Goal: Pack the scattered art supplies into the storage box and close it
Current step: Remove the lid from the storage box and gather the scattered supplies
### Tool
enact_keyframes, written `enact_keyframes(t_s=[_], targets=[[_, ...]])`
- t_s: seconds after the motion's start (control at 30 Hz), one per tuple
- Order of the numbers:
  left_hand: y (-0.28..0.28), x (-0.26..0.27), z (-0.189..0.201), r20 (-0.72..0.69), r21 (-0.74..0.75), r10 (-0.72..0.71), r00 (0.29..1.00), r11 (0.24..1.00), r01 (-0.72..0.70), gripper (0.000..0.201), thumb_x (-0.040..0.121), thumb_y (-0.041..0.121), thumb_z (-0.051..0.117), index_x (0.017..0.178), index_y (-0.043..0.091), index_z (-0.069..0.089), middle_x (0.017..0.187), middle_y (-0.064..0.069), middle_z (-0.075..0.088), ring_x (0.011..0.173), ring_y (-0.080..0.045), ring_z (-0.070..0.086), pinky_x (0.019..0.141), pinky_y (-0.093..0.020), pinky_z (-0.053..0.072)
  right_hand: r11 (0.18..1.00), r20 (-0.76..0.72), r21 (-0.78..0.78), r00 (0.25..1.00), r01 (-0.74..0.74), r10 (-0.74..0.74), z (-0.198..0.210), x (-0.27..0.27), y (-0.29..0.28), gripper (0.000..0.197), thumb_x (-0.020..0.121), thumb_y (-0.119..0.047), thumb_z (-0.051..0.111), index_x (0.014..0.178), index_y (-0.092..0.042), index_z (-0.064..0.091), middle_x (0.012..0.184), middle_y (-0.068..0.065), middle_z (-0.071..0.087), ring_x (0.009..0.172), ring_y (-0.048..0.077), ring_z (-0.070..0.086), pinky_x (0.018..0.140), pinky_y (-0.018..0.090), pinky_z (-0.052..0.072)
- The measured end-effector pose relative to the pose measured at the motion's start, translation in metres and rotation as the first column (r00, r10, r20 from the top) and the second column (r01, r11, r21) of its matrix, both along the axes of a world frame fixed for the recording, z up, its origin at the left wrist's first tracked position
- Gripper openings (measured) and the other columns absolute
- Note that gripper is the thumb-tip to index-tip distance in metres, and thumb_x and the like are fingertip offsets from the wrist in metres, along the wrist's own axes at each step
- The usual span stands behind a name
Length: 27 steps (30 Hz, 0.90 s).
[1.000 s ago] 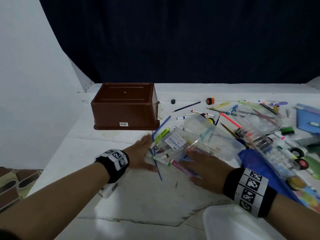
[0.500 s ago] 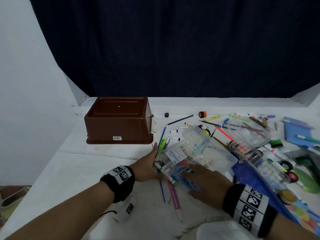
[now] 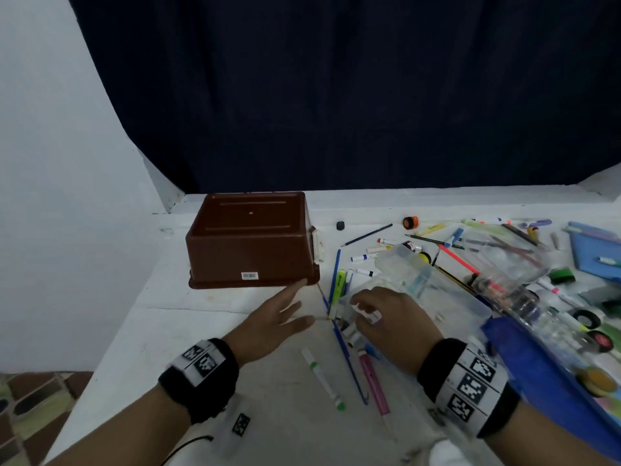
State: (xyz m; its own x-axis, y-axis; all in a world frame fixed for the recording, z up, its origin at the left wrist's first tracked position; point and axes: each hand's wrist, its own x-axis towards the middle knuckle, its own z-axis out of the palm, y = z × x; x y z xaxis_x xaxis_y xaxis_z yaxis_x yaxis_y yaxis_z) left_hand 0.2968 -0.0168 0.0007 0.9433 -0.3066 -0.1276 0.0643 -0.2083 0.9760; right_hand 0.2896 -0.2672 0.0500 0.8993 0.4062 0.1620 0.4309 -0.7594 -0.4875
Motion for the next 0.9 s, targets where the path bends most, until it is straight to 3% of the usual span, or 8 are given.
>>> enact_keyframes(t_s=[0.1, 0.2, 0.3, 0.4, 0.57, 0.67, 0.77, 0.9], targets=[[0.045, -0.004, 0.017, 0.04, 0.025, 0.05, 0.998, 0.998, -0.051, 0.074, 0.08, 0.037, 0.076, 0.144, 0.045, 0.04, 0.147, 0.021, 0.04, 0.13, -0.002, 0.052, 0.106, -0.029, 0.048, 0.993, 0.014, 0.115, 0.999, 0.041, -0.043, 0.004, 0.01, 0.029, 0.019, 0.091, -0.031, 0.056, 0.105, -0.024, 0.067, 0.092, -0.006, 0.064, 0.085, 0.013, 0.06, 0.078, 0.032, 0.051], [0.085, -0.012, 0.017, 0.101, 0.323, -0.031, 0.994, 0.946, -0.003, 0.059, 0.084, 0.039, 0.076, 0.134, 0.046, 0.046, 0.131, 0.011, 0.054, 0.108, -0.006, 0.064, 0.095, -0.03, 0.055, 0.989, 0.017, 0.136, 0.998, 0.054, -0.057, 0.003, 0.02, 0.06, 0.023, 0.087, -0.039, 0.052, 0.101, -0.028, 0.066, 0.087, -0.008, 0.064, 0.081, 0.012, 0.06, 0.075, 0.032, 0.051], [0.095, -0.027, -0.005, 0.09, 0.655, -0.356, 0.93, 0.725, 0.213, 0.052, 0.089, 0.051, 0.067, 0.136, 0.046, 0.044, 0.131, 0.01, 0.047, 0.111, -0.008, 0.053, 0.099, -0.018, 0.044, 0.997, -0.002, 0.058, 0.999, 0.041, -0.04, -0.006, 0.026, 0.086, 0.018, 0.089, -0.036, 0.059, 0.104, -0.027, 0.066, 0.085, -0.01, 0.059, 0.079, 0.012, 0.057, 0.075, 0.03, 0.049], [0.085, -0.024, -0.02, 0.187, 0.785, -0.535, 0.824, 0.585, 0.202, 0.053, 0.094, 0.056, 0.056, 0.143, 0.045, 0.041, 0.137, 0.007, 0.039, 0.121, -0.012, 0.042, 0.108, -0.027, 0.034, 0.998, -0.048, -0.022, 0.997, 0.053, -0.054, -0.009, 0.026, 0.097, 0.017, 0.091, -0.031, 0.061, 0.106, -0.024, 0.066, 0.086, -0.009, 0.057, 0.078, 0.011, 0.055, 0.073, 0.028, 0.047], [0.075, -0.013, -0.027, 0.269, 0.781, -0.675, 0.687, 0.571, 0.254, 0.029, 0.093, 0.042, 0.063, 0.122, 0.036, 0.065, 0.126, 0.003, 0.051, 0.106, -0.015, 0.053, 0.095, -0.039, 0.047, 0.993, -0.104, -0.047, 0.989, 0.105, -0.109, -0.014, 0.014, 0.091, 0.018, 0.089, -0.025, 0.062, 0.105, -0.02, 0.068, 0.09, -0.002, 0.063, 0.083, 0.016, 0.06, 0.077, 0.033, 0.051], [0.076, -0.008, -0.033, 0.282, 0.772, -0.716, 0.638, 0.565, 0.292, 0.022, 0.095, 0.044, 0.06, 0.114, 0.036, 0.067, 0.123, 0.006, 0.055, 0.105, -0.012, 0.057, 0.091, -0.041, 0.05, 0.987, -0.092, -0.055, 0.983, 0.153, -0.157, -0.015, 0.002, 0.074, 0.016, 0.087, -0.026, 0.059, 0.1, -0.022, 0.068, 0.09, -0.002, 0.066, 0.082, 0.018, 0.061, 0.074, 0.032, 0.05], [0.072, -0.002, -0.029, 0.256, 0.719, -0.678, 0.689, 0.61, 0.333, 0.022, 0.096, 0.045, 0.057, 0.114, 0.035, 0.066, 0.119, 0.01, 0.058, 0.104, -0.008, 0.058, 0.094, -0.037, 0.048, 0.976, -0.089, -0.053, 0.973, 0.211, -0.215, -0.016, -0.012, 0.05, 0.026, 0.082, -0.038, 0.05, 0.095, -0.025, 0.068, 0.088, -0.002, 0.066, 0.083, 0.021, 0.062, 0.073, 0.033, 0.049], [0.058, 0.011, -0.002, 0.284, 0.54, -0.507, 0.814, 0.786, 0.301, 0.015, 0.097, 0.037, 0.062, 0.107, 0.028, 0.067, 0.101, 0.012, 0.067, 0.092, -0.004, 0.061, 0.088, -0.026, 0.05, 0.948, -0.109, -0.062, 0.942, 0.313, -0.318, -0.021, -0.022, 0.017, 0.022, 0.085, -0.025, 0.064, 0.106, -0.021, 0.069, 0.098, 0.001, 0.067, 0.09, 0.022, 0.063, 0.078, 0.033, 0.049]])
